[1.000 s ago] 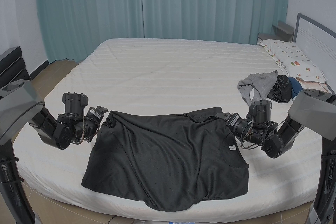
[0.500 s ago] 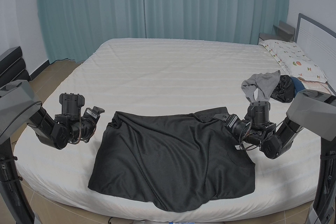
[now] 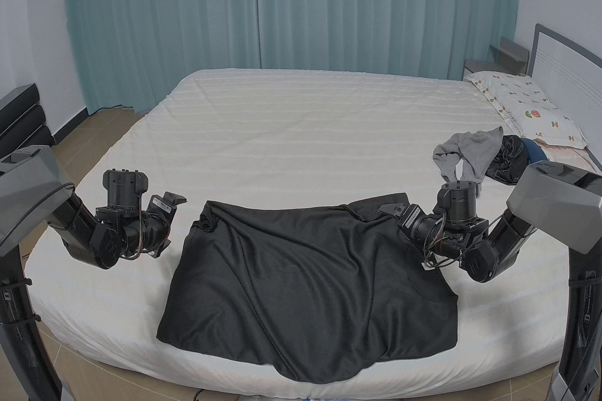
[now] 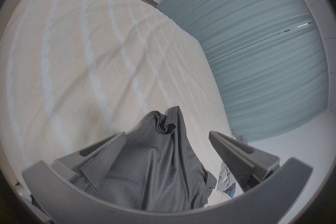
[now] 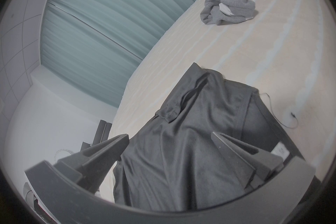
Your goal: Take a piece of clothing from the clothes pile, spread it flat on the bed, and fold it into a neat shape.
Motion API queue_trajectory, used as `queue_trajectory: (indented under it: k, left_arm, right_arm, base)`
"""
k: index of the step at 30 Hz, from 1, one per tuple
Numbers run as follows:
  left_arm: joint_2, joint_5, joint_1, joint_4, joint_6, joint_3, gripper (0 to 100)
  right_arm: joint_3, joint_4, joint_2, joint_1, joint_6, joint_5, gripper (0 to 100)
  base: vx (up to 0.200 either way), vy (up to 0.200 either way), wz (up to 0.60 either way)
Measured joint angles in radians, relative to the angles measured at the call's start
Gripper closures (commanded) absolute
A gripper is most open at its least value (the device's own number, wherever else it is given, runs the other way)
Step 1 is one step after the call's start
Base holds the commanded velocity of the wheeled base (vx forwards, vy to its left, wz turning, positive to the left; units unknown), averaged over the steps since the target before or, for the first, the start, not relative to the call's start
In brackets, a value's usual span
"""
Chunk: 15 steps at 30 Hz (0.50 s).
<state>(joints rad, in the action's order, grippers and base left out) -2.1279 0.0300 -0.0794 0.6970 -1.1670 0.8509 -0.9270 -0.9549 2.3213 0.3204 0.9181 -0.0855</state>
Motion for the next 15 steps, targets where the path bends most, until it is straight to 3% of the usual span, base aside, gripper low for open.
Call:
queue_trajectory:
  k: [15]
  left_arm:
    - [0.003,-0.008,-0.059,0.015,0.008,-0.049,0]
  right_arm:
    - [-0.307,0.233,0.126,0.0,0.001,0.0,0]
  base:
    - [0.0,0.0,0.0]
